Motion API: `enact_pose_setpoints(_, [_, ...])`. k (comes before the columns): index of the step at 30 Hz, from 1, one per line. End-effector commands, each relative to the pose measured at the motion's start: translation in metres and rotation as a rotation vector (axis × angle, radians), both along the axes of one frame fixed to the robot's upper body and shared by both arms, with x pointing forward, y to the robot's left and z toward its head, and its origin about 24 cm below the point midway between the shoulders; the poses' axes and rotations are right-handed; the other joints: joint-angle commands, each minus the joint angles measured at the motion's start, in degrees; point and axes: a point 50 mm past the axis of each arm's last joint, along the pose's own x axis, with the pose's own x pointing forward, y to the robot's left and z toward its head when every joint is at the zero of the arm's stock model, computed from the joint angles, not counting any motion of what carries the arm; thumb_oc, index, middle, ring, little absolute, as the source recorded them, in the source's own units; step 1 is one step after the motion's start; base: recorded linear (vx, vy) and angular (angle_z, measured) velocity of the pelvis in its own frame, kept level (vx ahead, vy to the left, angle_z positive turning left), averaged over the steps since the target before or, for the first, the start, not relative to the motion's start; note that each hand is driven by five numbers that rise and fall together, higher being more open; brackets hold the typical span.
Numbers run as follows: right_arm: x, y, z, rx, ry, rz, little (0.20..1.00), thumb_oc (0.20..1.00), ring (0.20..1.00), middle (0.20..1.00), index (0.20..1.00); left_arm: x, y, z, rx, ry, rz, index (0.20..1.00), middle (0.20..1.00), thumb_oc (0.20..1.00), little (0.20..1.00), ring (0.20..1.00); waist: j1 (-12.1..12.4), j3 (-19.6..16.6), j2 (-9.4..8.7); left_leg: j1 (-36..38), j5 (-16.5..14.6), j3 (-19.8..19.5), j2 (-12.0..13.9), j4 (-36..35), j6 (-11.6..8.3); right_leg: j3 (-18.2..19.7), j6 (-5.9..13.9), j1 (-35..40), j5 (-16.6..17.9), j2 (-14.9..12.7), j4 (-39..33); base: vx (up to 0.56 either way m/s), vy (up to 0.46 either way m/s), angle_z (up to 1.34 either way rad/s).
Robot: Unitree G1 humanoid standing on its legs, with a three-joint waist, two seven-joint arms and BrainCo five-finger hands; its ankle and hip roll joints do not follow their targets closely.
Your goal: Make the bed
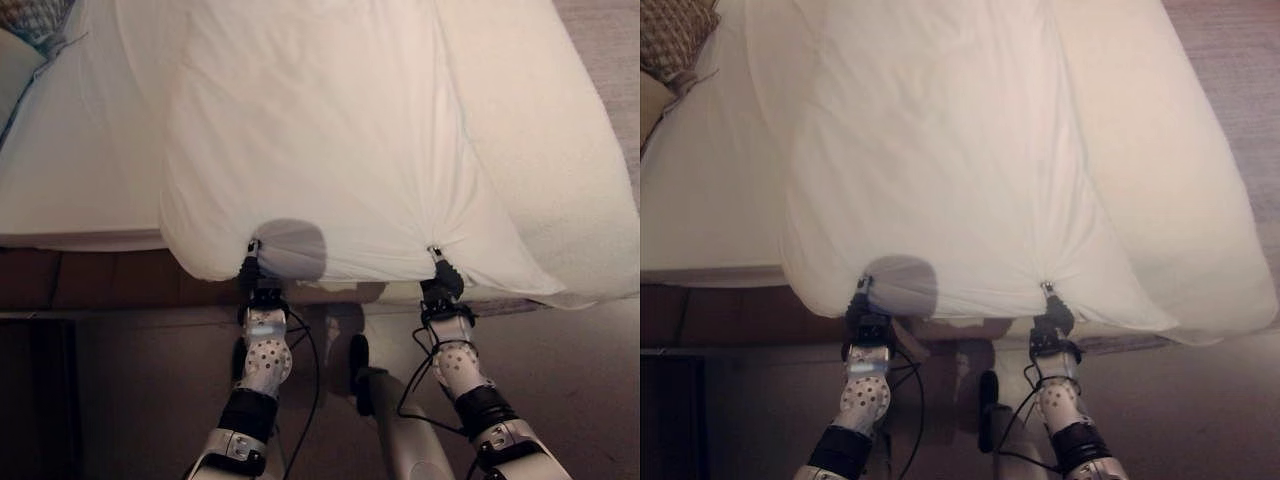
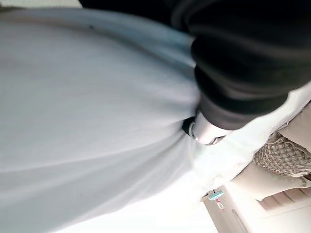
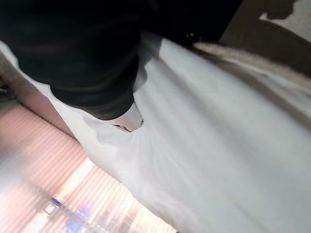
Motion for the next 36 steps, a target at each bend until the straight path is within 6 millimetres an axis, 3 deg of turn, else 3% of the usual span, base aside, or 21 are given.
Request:
enact_pose_setpoints(1, [-0.037, -0.084, -0.018, -0.095, 0.067, -0.304, 0.2, 0.2, 0.2, 0.2, 0.2, -0.022, 0.095, 0.013, 0.114, -0.075, 0.383, 0.2, 0.2, 0.2, 0.2, 0.2, 2.7, -3.9, 1.86, 1.1, 12.5, 1.2, -3.1, -8.8, 0.27, 4.8, 9.02, 0.9, -0.2, 0.7, -2.3, -0.03, 0.403, -0.18])
enact_pose_setpoints(4, [-0.039, -0.083, -0.02, -0.094, 0.076, -0.317, 0.2, 0.2, 0.2, 0.2, 0.2, -0.016, 0.092, 0.016, 0.141, -0.069, 0.376, 0.2, 0.2, 0.2, 0.2, 0.2, 2.1, -3.6, 0.99, -2.8, 8.7, 4.5, -6.2, -0.4, 0.76, 5.2, 11.6, 2.9, 2.8, -4.0, -6.8, 0.05, 0.494, -0.34])
enact_pose_setpoints(7, [-0.044, -0.085, -0.025, -0.109, 0.099, -0.315, 0.2, 0.2, 0.2, 0.2, 0.2, -0.012, 0.085, 0.007, 0.107, -0.025, 0.368, 0.2, 0.2, 0.2, 0.2, 0.2, 0.7, -4.1, 0.66, -4.9, 1.3, 6.9, -11.2, 9.7, 2.67, 6.3, 14.42, 9.1, 9.0, -11.0, -16.4, 0.18, 0.589, 0.34])
enact_pose_setpoints(8, [-0.045, -0.084, -0.025, -0.123, 0.097, -0.307, 0.2, 0.2, 0.2, 0.2, 0.2, -0.012, 0.083, 0.004, 0.102, -0.014, 0.364, 0.2, 0.2, 0.2, 0.2, 0.2, 0.5, -4.4, 0.52, -5.4, 0.5, 7.6, -12.7, 11.2, 3.56, 6.8, 14.61, 9.2, 12.9, -13.0, -18.2, 0.12, 0.411, 0.38])
enact_pose_setpoints(9, [-0.045, -0.084, -0.025, -0.124, 0.098, -0.307, 0.2, 0.2, 0.2, 0.2, 0.2, -0.012, 0.083, 0.004, 0.102, -0.013, 0.364, 0.2, 0.2, 0.2, 0.2, 0.2, 0.6, -4.5, 0.46, -5.6, 0.4, 7.8, -12.8, 11.4, 3.73, 6.9, 14.77, 9.4, 13.3, -13.2, -18.8, 0.14, 0.564, 0.25])
enact_pose_setpoints(10, [-0.044, -0.084, -0.023, -0.156, 0.101, -0.285, 0.2, 0.2, 0.2, 0.2, 0.2, -0.015, 0.082, -0.001, 0.126, 0.013, 0.352, 0.2, 0.2, 0.2, 0.2, 0.2, 0.9, -5.0, 0.2, -5.1, -1.5, 9.6, -13.8, 12.0, 5.57, 4.9, 14.91, 9.5, 19.8, -16.5, -22.6, 0.14, 0.589, 0.06])
enact_pose_setpoints(11, [-0.044, -0.081, -0.025, -0.181, 0.108, -0.257, 0.2, 0.2, 0.2, 0.2, 0.2, -0.017, 0.083, -0.006, 0.137, 0.034, 0.346, 0.2, 0.2, 0.2, 0.2, 0.2, 1.8, -5.1, 0.15, -4.3, -2.2, 11.4, -13.4, 11.8, 5.68, -0.5, 15.04, 9.5, 21.5, -17.5, -24.4, 0.17, 0.757, -0.25])
enact_pose_setpoints(12, [-0.043, -0.078, -0.027, -0.195, 0.117, -0.222, 0.2, 0.2, 0.2, 0.2, 0.2, -0.019, 0.083, -0.007, 0.142, 0.04, 0.348, 0.2, 0.2, 0.2, 0.2, 0.2, 2.2, -5.3, -0.1, -3.7, -2.1, 12.6, -13.6, 11.4, 5.94, -4.7, 14.11, 10.6, 18.2, -16.5, -23.7, 0.08, 0.522, -0.61])
enact_pose_setpoints(14, [-0.043, -0.078, -0.029, -0.196, 0.117, -0.204, 0.2, 0.2, 0.2, 0.2, 0.2, -0.017, 0.081, -0.003, 0.148, 0.031, 0.346, 0.2, 0.2, 0.2, 0.2, 0.2, 0.9, -5.4, -0.23, -1.7, -0.8, 13.0, -15.5, 7.4, 6.4, -2.2, 12.13, 8.9, 11.8, -9.8, -20.7, 0.04, 0.354, -1.08])
enact_pose_setpoints(16, [-0.043, -0.075, -0.032, -0.2, 0.125, -0.199, 0.2, 0.2, 0.2, 0.2, 0.2, -0.015, 0.08, -0.001, 0.151, 0.042, 0.351, 0.2, 0.2, 0.2, 0.2, 0.2, 0.3, -4.8, -0.44, 0.9, 0.3, 13.3, -17.5, 3.9, 6.48, 0.4, 10.64, 6.1, 7.8, -1.8, -17.5, 0.05, 0.221, -0.31])
enact_pose_setpoints(17, [-0.043, -0.072, -0.033, -0.204, 0.123, -0.186, 0.2, 0.2, 0.2, 0.2, 0.2, -0.013, 0.079, 0.0, 0.171, 0.043, 0.334, 0.2, 0.2, 0.2, 0.2, 0.2, 0.2, -4.4, -0.83, 1.9, 0.9, 13.1, -18.5, 2.0, 6.34, 0.9, 10.05, 4.8, 7.0, 1.7, -15.8, 0.02, 0.12, -0.24])
enact_pose_setpoints(21, [-0.049, -0.067, -0.044, -0.181, 0.146, -0.175, 0.2, 0.2, 0.2, 0.2, 0.2, -0.014, 0.077, -0.005, 0.217, 0.069, 0.307, 0.2, 0.2, 0.2, 0.2, 0.2, -0.2, -4.2, -0.79, 3.0, 2.9, 11.6, -20.4, -1.8, 6.81, 3.9, 8.58, 4.0, 7.8, 7.0, -17.7, 0.03, -0.02, 0.23])
enact_pose_setpoints(25, [-0.054, -0.067, -0.051, -0.211, 0.174, -0.141, 0.2, 0.2, 0.2, 0.2, 0.2, -0.017, 0.073, -0.011, 0.194, 0.087, 0.31, 0.2, 0.2, 0.2, 0.2, 0.2, -0.3, -4.4, 0.66, 1.2, 2.5, 11.3, -21.3, 0.6, 6.9, 5.3, 8.57, 5.2, 8.7, 5.4, -19.6, -0.02, -0.055, 0.12])
enact_pose_setpoints(26, [-0.055, -0.07, -0.053, -0.224, 0.19, -0.135, 0.2, 0.2, 0.2, 0.2, 0.2, -0.021, 0.068, -0.017, 0.174, 0.103, 0.302, 0.2, 0.2, 0.2, 0.2, 0.2, -0.3, -4.2, 1.31, -1.1, 2.1, 12.6, -21.2, 5.1, 5.95, 4.9, 8.53, 5.8, 9.3, 4.5, -20.3, -0.07, -0.101, 0.23])
enact_pose_setpoints(28, [-0.057, -0.075, -0.055, -0.219, 0.203, -0.156, 0.2, 0.2, 0.2, 0.2, 0.2, -0.019, 0.064, -0.018, 0.167, 0.116, 0.288, 0.2, 0.2, 0.2, 0.2, 0.2, -0.3, -3.3, 1.67, -4.6, 4.9, 14.4, -19.9, 12.0, 2.19, 3.9, 7.89, 6.8, 9.0, 3.2, -20.8, -0.07, -0.14, 0.28])
enact_pose_setpoints(30, [-0.057, -0.078, -0.057, -0.243, 0.221, -0.141, 0.2, 0.2, 0.2, 0.2, 0.2, -0.019, 0.064, -0.018, 0.177, 0.117, 0.29, 0.2, 0.2, 0.2, 0.2, 0.2, -0.1, -3.3, 1.71, -5.5, 4.3, 13.5, -19.9, 14.3, 2.06, 3.1, 7.23, 6.9, 8.2, 3.0, -19.9, -0.02, -0.066, 0.7])
enact_pose_setpoints(32, [-0.054, -0.076, -0.057, -0.237, 0.221, -0.137, 0.2, 0.2, 0.2, 0.2, 0.2, -0.02, 0.068, -0.018, 0.171, 0.126, 0.319, 0.2, 0.2, 0.2, 0.2, 0.2, -0.5, -3.5, 1.32, -5.0, 3.0, 13.3, -16.9, 12.6, 3.64, 3.2, 6.85, 6.4, 7.2, 2.9, -18.1, 0.0, -0.021, 0.21])
enact_pose_setpoints(33, [-0.051, -0.076, -0.055, -0.237, 0.217, -0.14, 0.2, 0.2, 0.2, 0.2, 0.2, -0.02, 0.071, -0.017, 0.166, 0.129, 0.337, 0.2, 0.2, 0.2, 0.2, 0.2, -0.2, -3.5, 0.99, -4.6, 3.4, 11.4, -15.0, 10.8, 3.76, 3.4, 6.8, 6.5, 6.7, 2.8, -17.6, 0.03, 0.016, -0.21])
enact_pose_setpoints(35, [-0.048, -0.075, -0.053, -0.243, 0.21, -0.138, 0.2, 0.2, 0.2, 0.2, 0.2, -0.021, 0.08, -0.015, 0.196, 0.139, 0.379, 0.2, 0.2, 0.2, 0.2, 0.2, 0.6, -3.9, 0.45, -3.6, 7.7, 6.2, -10.8, 3.0, 3.19, 3.8, 6.81, 4.9, 5.8, 2.9, -16.0, 0.04, 0.042, -0.06])
enact_pose_setpoints(36, [-0.048, -0.075, -0.053, -0.243, 0.21, -0.138, 0.2, 0.2, 0.2, 0.2, 0.2, -0.021, 0.08, -0.015, 0.196, 0.139, 0.379, 0.2, 0.2, 0.2, 0.2, 0.2, 0.5, -4.0, 0.43, -3.6, 7.8, 6.1, -10.8, 2.9, 3.19, 3.8, 6.8, 4.8, 5.8, 2.9, -16.0, 0.03, 0.12, 0.04])
